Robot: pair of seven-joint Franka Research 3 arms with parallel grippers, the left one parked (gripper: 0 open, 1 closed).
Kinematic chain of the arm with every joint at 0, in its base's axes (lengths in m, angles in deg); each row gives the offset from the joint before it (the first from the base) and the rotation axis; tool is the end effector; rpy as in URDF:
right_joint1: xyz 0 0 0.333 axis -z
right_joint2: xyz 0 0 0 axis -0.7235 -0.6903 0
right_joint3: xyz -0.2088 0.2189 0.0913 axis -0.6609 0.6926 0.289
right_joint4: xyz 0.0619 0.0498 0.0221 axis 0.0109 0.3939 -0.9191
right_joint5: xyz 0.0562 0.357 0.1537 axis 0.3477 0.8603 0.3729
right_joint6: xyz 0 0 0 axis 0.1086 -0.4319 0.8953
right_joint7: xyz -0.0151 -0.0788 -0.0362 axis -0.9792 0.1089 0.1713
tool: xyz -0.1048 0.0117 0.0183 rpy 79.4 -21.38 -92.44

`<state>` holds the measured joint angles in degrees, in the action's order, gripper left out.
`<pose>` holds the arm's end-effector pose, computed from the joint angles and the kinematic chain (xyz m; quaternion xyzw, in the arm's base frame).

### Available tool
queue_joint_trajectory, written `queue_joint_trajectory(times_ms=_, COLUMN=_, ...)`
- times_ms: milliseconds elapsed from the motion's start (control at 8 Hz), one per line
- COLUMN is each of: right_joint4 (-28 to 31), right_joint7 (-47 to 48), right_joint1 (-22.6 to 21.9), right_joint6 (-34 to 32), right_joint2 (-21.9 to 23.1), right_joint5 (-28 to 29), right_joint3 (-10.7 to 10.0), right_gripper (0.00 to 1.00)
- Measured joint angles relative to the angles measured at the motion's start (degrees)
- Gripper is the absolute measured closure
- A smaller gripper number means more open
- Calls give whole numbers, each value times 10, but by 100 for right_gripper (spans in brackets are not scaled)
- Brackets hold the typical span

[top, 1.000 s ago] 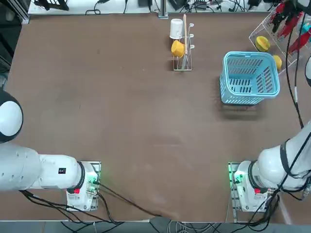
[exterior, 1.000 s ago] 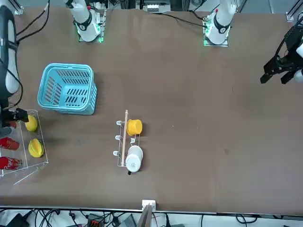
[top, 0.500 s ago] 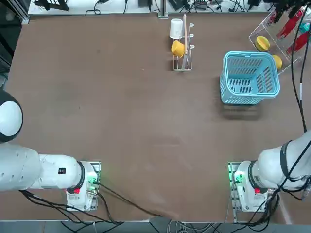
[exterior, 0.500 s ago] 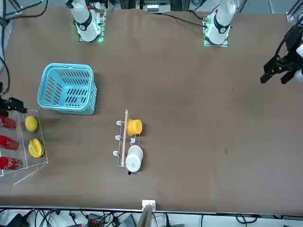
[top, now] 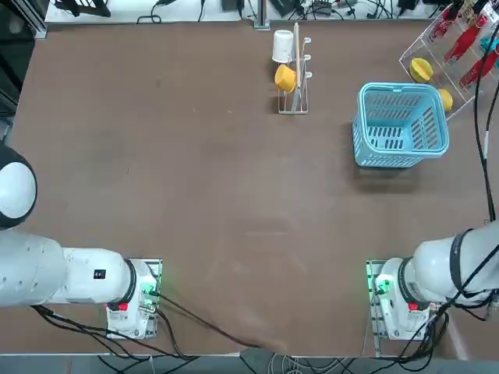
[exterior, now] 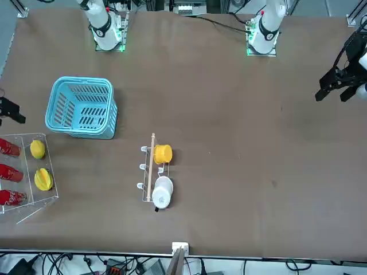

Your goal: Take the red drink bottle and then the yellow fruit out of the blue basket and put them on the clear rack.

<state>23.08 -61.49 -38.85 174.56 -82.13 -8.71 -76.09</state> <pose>0.6004 -0.1046 0.5849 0.9987 0.0472 0.0085 0.0175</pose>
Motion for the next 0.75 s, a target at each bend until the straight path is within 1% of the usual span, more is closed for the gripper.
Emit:
queue_joint_trajectory(times_ms=250, right_joint4=0, right_joint7=59, right_joint1=-26, right_joint6=-42, right_joint2=29, right_joint5=0, right_joint3=1, right_gripper=0)
queue_joint_trajectory(times_ms=375, right_joint4=1, right_joint7=81, right_joint1=-35, right_joint6=-50, right_joint2=39, right_joint5=0, right_joint3=1, right_gripper=0)
queue_joint_trajectory(times_ms=750, right_joint4=14, right_joint7=93, right_joint1=-46, right_joint6=-56, right_joint2=63, right_joint5=0, right_joint3=-1, right_gripper=0)
